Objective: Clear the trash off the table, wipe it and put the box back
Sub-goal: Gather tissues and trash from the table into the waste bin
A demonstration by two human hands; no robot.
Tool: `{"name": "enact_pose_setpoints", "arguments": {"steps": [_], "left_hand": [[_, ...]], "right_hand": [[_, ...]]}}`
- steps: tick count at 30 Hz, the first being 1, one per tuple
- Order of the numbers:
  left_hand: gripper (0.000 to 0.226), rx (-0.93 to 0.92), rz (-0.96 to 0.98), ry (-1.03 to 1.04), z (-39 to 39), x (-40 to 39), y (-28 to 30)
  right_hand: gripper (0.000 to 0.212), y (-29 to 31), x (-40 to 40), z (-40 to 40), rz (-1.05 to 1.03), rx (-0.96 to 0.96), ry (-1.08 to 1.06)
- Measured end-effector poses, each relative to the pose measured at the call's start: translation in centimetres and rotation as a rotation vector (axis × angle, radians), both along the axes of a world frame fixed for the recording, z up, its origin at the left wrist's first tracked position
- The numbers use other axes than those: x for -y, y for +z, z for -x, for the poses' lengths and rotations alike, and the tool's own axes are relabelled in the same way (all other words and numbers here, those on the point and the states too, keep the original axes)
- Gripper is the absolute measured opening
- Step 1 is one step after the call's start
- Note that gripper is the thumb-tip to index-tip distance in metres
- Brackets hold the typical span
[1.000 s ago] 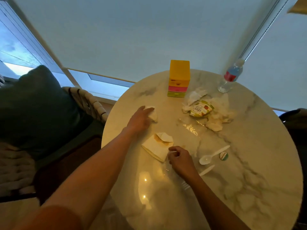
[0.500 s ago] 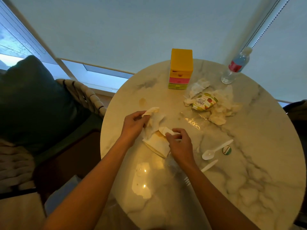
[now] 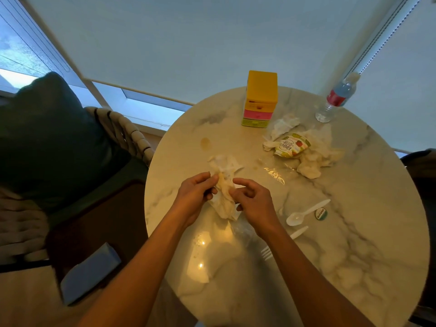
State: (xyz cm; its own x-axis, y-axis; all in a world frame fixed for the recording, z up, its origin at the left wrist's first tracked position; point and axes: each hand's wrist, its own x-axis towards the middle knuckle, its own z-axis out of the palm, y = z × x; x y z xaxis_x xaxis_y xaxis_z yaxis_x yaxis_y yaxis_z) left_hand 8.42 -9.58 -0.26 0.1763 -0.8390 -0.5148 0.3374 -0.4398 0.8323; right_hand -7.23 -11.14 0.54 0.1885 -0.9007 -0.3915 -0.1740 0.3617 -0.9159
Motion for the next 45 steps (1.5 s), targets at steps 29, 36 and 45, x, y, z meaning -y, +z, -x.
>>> {"name": "enact_pose_setpoints", "arguments": {"steps": [29, 36, 45], "left_hand": [[0.026, 0.005, -0.099, -0.377, 24.6, -13.7, 0.4], [0.020, 0.154, -0.202, -0.466, 35.2, -20.4, -1.1], [0.027, 0.362, -0.231, -0.551, 44.4, -25.2, -9.8]], "right_hand": [[0.016, -4.2, -19.0, 34.3, -0.292, -0.185, -0.681], [0.018, -10.1, -26.3, 42.4, -0.458, -0.167, -0.517], [0.022, -21.2, -31.0, 47.6, -0.500, -0.477, -0.032]]}}
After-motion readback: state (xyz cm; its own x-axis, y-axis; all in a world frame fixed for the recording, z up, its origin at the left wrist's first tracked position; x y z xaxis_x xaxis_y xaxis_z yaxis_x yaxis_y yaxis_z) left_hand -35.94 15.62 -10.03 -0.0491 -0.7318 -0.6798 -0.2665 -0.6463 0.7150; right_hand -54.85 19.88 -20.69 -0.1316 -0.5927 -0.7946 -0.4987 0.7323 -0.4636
